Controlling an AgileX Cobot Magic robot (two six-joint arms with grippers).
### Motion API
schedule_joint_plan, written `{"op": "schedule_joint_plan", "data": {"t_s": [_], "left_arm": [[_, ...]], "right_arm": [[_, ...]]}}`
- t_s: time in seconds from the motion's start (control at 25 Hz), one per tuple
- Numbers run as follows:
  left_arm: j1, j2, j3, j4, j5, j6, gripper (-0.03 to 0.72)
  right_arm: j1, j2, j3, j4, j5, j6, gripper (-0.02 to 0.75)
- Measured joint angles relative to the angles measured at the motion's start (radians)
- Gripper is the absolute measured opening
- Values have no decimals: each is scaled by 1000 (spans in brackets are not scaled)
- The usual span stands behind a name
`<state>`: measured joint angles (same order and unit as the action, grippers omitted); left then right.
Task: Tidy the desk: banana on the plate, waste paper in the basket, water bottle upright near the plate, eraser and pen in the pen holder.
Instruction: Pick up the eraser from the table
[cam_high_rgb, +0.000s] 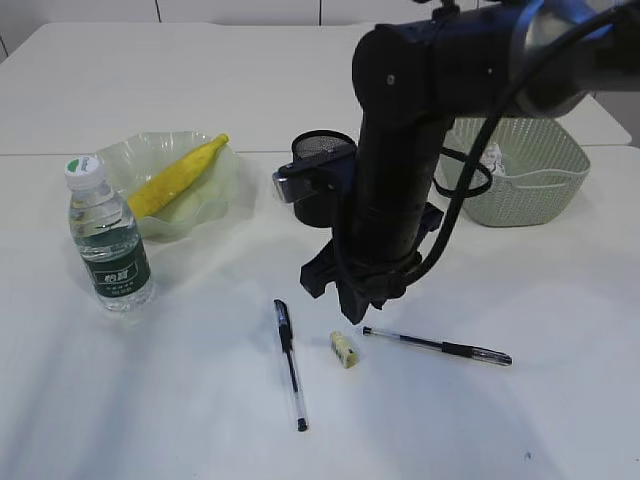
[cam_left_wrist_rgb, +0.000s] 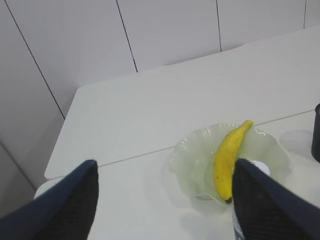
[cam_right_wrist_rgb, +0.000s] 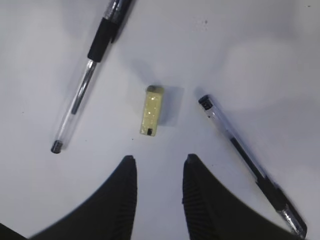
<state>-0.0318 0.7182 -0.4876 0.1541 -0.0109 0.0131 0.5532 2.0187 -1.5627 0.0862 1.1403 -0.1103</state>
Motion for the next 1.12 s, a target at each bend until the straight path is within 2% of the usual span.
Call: {"op": "schedule_joint_plan", "data": {"t_s": [1.12], "left_arm": [[0,0,0,0,30,0,593]], "right_arm": [[0,80,-6,25,-59,40,241]]}}
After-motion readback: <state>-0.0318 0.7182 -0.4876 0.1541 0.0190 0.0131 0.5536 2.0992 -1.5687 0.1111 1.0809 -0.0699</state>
